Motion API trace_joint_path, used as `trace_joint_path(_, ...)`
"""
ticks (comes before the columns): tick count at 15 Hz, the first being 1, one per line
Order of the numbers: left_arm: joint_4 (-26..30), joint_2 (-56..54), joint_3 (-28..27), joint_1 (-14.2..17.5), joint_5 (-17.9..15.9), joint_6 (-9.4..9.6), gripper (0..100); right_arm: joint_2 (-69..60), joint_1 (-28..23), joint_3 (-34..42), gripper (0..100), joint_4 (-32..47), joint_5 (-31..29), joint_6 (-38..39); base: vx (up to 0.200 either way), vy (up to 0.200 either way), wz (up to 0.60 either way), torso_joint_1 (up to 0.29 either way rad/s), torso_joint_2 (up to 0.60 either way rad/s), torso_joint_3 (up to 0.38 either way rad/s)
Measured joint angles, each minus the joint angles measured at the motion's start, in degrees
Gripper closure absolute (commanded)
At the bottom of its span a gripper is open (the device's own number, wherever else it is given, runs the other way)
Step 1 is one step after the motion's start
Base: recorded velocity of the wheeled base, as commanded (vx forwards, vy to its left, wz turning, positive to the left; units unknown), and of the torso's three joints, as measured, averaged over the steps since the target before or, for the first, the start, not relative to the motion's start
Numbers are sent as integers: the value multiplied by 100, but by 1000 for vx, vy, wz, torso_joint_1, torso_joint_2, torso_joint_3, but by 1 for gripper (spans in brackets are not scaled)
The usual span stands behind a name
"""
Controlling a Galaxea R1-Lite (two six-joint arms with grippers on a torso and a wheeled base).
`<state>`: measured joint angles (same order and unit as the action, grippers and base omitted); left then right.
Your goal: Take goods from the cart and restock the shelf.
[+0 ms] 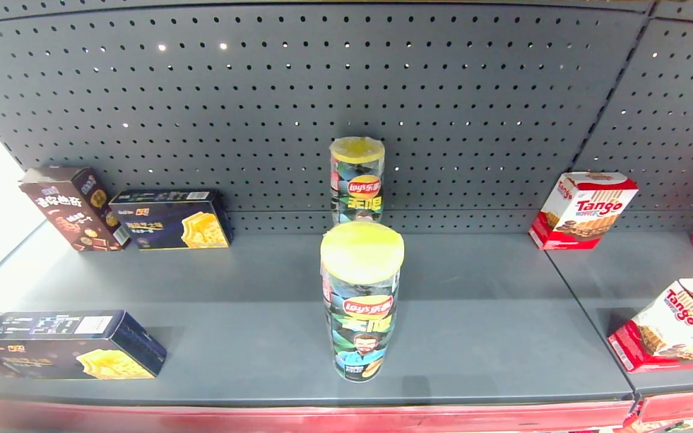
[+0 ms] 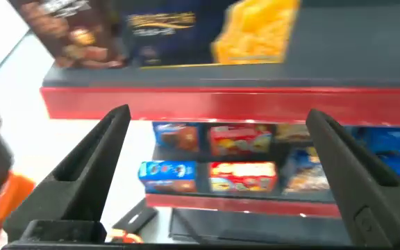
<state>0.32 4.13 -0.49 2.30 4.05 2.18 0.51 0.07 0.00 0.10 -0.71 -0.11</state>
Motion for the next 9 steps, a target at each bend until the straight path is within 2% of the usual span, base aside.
trace_joint_path(1,-11,-52,20,-73,-158,39,0,0,0,0,0,0,2,0,0,0,0,0,0,0)
trace_joint_path(2,-11,-150,35,-143,-530,112,0,0,0,0,0,0,0,0,0,0,0,0,0,0)
trace_joint_path(3,-10,-235,39,-189,-724,94,0,0,-5,0,0,0,0,0,0,0,0,0,0,0)
trace_joint_path(4,-13,-279,44,-215,-768,28,0,0,-2,0,0,0,2,0,0,0,0,0,0,0)
trace_joint_path(7,-11,-339,49,-235,-590,-29,0,0,2,0,0,-2,0,0,0,0,0,0,0,0)
trace_joint_path(9,-13,-351,49,-240,-585,-40,0,0,0,0,0,0,0,0,0,0,0,0,0,0)
